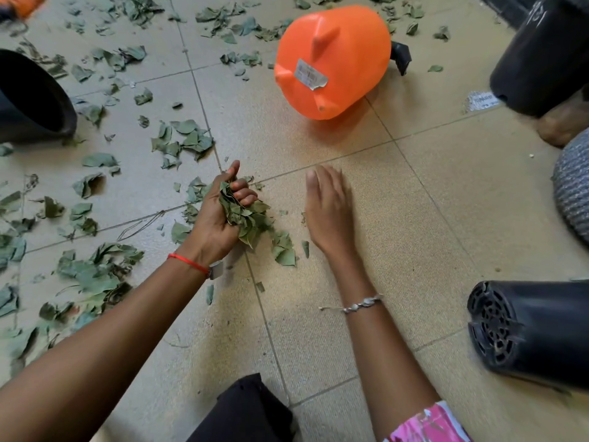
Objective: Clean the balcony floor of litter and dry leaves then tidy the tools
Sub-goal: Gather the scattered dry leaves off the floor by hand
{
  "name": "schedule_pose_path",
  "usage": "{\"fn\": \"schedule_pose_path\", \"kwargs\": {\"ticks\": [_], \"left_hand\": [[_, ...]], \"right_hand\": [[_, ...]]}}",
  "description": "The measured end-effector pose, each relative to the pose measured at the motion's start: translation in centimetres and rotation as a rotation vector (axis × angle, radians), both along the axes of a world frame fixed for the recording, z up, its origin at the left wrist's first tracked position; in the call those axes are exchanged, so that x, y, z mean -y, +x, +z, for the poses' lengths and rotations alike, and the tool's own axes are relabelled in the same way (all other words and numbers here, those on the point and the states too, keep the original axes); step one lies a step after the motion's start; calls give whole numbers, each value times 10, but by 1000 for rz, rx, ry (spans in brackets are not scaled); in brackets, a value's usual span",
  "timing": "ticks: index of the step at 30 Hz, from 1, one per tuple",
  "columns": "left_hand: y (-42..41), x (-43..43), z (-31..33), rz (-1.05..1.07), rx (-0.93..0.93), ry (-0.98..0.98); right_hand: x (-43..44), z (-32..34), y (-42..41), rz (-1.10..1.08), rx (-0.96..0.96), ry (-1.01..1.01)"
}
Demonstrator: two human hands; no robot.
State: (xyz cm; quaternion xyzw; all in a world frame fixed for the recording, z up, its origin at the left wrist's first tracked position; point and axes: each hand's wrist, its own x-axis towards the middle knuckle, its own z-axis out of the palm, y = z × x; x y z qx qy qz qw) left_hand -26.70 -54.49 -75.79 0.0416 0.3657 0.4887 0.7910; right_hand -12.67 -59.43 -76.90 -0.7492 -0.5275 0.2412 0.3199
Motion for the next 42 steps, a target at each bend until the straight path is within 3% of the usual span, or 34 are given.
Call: {"fn": "schedule_pose_path", "kwargs": {"ticks": [3,6,8,12,17,23,29,33,35,38,42], "left_hand": [[-17,-5,0,41,6,19],[-31,-9,3,50,-16,51],[-42,-11,4,59,-23,53],[-59,-10,14,83,-50,54],[-84,-14,31,122,-80,83],[-112,-14,38,162,-138,95],[-118,-8,31,131,-186,96],[-126,-7,27,124,-193,80],[-131,-7,26,122,-203,77],[-135,-5,25,121,-216,78],[-133,-4,23,115,-228,66]], "right_hand": [[32,-15,10,261,192,-78],[61,-7,-9,442,158,-129],[75,-2,-20,469,174,-131],[76,-19,-49,464,393,-70],[40,-27,-75,389,431,38],[-29,-20,-84,357,340,113],[-51,-23,-101,689,301,134],[-30,-10,-94,700,19,94],[-10,-4,-92,639,-15,177],[27,-5,-107,690,298,253],[50,-22,-149,712,666,169]]}}
